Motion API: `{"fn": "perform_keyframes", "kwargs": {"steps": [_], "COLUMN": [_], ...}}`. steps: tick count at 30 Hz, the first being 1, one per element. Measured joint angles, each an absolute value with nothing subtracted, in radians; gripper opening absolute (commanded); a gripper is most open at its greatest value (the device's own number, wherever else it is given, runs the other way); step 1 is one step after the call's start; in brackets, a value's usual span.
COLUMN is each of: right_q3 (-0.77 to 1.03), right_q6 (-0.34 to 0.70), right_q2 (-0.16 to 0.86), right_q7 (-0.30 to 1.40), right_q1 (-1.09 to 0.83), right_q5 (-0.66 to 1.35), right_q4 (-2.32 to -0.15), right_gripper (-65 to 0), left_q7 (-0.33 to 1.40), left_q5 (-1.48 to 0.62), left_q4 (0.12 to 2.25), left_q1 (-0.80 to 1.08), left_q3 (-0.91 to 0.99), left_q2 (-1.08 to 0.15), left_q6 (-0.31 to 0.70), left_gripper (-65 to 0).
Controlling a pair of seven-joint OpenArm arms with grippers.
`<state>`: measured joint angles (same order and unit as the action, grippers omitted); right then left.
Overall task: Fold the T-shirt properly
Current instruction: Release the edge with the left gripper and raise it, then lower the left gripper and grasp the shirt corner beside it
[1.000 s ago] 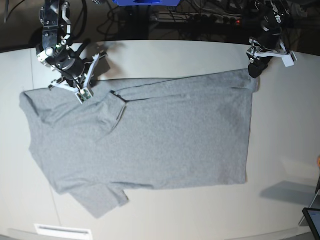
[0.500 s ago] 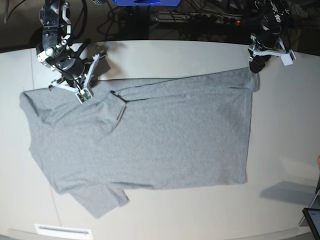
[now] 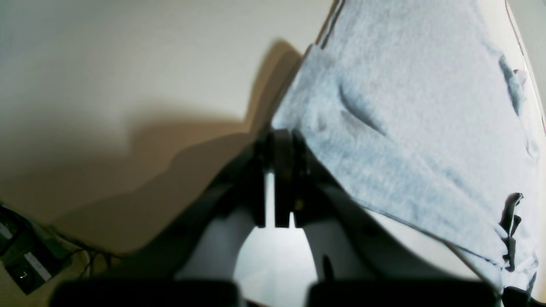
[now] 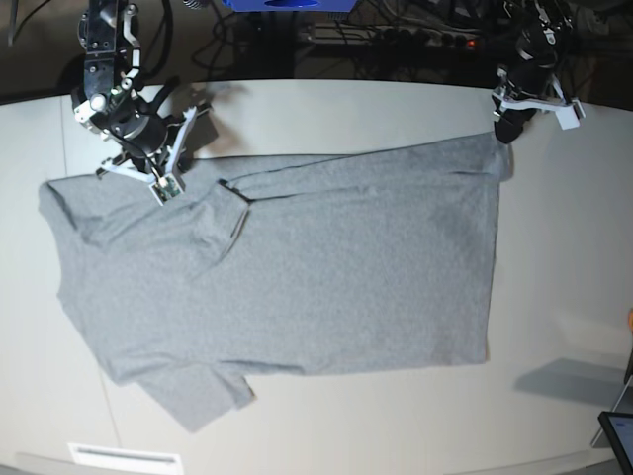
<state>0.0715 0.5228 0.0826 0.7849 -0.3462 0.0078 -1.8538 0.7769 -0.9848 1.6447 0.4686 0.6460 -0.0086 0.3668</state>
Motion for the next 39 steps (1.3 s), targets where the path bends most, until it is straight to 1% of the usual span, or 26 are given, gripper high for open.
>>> {"fn": "perform_keyframes", "kwargs": {"steps": [3,7,9,12,18,22,27,30,38,39], "right_q3": [0.072,0.072,0.072,0.072,0.072,0.072,0.072,0.072,0.072,0.072], "right_q6": [0.523,0.523,0.523,0.523,0.523,0.523,0.523,0.523,0.523,0.523], "right_q2": [0.083,0.083,0.083,0.083,0.083,0.083,0.083,0.083,0.083,0.083], "right_q7": [0.785,0.785,0.785,0.785,0.785,0.785,0.786,0.786,0.786,0.786], "right_q1": [-0.346,-0.346,-0.346,-0.346,-0.347,-0.347,-0.347,-0.347,-0.347,-0.346], "right_q5": [0.008,0.008,0.008,0.008,0.008,0.008,0.008,0.008,0.008,0.008], "right_q4": [-1.854,-1.854,-1.854,-1.854,-1.854,-1.854,-1.854,-1.854,-1.854,-1.854], "right_gripper": [-64.1,-64.1,-64.1,-64.1,-64.3,-64.3,-64.3,-64.3,-64.3,-64.3], "left_q7": [0.824,0.823,0.839,0.888,0.891,0.891,0.89,0.891,0.895,0.893], "left_q5": [-0.979,-0.986,-0.989,-0.986,-0.984,-0.978,-0.981,-0.976,-0.974,-0.977], "left_q4": [1.684,1.784,1.791,1.792,1.791,1.79,1.769,1.716,1.674,1.668], "left_q1": [0.467,0.453,0.419,0.387,0.328,0.296,0.24,0.216,0.157,0.149], "left_q3": [0.648,0.649,0.649,0.649,0.651,0.651,0.652,0.649,0.649,0.649], "left_q2": [-0.007,-0.006,-0.006,-0.006,-0.006,-0.008,-0.009,-0.015,-0.041,-0.048], "left_q6": [0.365,0.366,0.366,0.312,0.302,0.264,0.26,0.208,0.208,0.195], "left_gripper": [-65.0,-65.0,-65.0,-65.0,-65.0,-65.0,-65.0,-65.0,-65.0,-65.0]}}
